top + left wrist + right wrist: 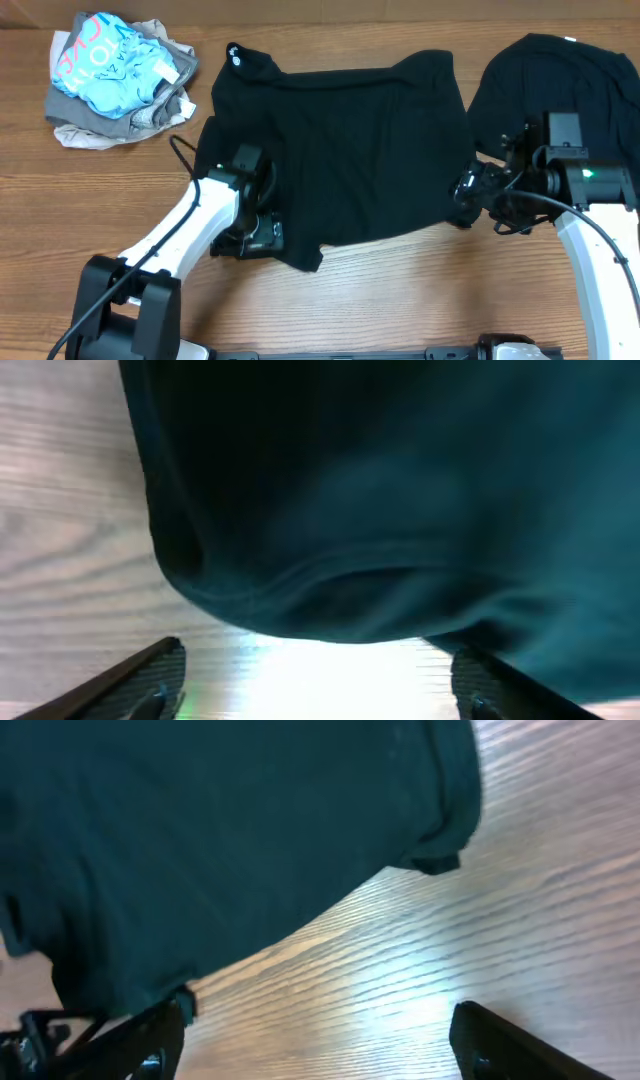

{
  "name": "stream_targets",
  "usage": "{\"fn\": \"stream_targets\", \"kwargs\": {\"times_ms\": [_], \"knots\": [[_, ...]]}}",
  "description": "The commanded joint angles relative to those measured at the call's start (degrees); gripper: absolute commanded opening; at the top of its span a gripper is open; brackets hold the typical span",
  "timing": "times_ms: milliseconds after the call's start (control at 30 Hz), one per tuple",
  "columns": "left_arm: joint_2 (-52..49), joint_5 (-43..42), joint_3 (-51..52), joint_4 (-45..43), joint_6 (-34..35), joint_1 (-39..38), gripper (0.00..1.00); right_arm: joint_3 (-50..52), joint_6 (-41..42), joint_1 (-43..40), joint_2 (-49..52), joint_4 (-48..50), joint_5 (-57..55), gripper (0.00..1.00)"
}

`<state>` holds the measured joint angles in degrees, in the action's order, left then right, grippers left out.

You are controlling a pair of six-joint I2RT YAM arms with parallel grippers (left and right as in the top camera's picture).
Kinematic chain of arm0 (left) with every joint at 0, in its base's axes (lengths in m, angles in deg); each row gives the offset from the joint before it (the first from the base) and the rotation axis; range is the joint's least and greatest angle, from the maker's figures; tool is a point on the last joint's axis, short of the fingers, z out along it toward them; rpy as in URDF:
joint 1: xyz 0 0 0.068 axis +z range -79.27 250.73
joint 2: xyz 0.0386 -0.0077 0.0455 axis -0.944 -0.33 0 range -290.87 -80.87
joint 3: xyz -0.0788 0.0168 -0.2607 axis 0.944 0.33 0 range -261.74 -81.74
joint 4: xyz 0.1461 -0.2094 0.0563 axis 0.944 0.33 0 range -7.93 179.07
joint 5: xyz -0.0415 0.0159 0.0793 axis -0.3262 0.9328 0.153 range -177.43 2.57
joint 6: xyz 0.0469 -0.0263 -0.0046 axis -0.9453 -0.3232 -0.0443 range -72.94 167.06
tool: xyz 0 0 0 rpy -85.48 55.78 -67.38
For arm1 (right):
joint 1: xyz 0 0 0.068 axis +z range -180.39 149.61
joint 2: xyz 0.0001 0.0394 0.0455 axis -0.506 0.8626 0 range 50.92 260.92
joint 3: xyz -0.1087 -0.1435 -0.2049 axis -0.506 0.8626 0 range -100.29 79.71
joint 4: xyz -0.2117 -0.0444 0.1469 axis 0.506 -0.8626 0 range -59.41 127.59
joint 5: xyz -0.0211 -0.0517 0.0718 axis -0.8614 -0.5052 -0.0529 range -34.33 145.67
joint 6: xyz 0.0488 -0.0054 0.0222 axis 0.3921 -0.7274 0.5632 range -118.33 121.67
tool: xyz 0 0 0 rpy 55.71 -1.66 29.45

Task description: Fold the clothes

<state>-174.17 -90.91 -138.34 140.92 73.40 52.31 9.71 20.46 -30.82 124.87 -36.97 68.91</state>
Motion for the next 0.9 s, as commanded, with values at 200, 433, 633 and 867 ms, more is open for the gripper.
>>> {"fn": "stream_targets", "kwargs": {"times_ms": [200,433,633,867], "knots": [[0.39,1.81,6.47,-9.44,2.6,0.22,0.04,0.31,1.18,6.54,0.07,3.37,1.4,0.87],[0.39,10.05,-8.44,-20.87,-1.07,0.81,0.04,0.31,1.18,6.54,0.17,4.74,0.98,0.86],[-4.02,10.51,-9.84,-28.79,-8.79,0.55,0.85,0.31,1.14,6.54,5.49,5.97,1.01,0.87],[3.02,12.9,-5.07,-11.32,-19.43,-12.07,0.75,0.31,0.92,6.51,5.92,10.25,1.01,0.87]]}}
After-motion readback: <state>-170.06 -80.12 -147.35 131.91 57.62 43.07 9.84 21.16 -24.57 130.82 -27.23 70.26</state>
